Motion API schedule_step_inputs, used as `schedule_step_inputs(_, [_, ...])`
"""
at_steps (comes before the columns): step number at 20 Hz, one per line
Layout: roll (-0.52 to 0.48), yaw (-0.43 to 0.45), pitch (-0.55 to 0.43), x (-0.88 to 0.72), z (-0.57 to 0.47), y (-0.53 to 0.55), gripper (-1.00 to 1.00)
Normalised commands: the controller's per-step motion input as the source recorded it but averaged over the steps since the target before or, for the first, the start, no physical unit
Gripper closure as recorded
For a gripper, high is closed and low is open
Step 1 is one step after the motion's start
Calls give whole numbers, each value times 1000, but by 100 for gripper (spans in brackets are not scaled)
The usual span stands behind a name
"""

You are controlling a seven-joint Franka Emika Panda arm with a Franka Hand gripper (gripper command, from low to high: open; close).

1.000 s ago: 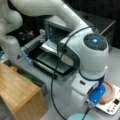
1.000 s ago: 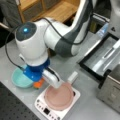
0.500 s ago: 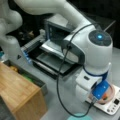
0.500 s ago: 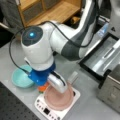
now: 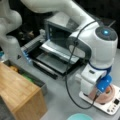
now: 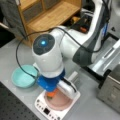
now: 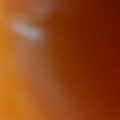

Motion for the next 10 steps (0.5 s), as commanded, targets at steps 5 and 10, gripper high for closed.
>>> schedule_step_inputs(5, [-77,-83,-91,-53,-139,13,100])
schedule_step_inputs(10, [-73,-67,-107,-64,-143,-49,100])
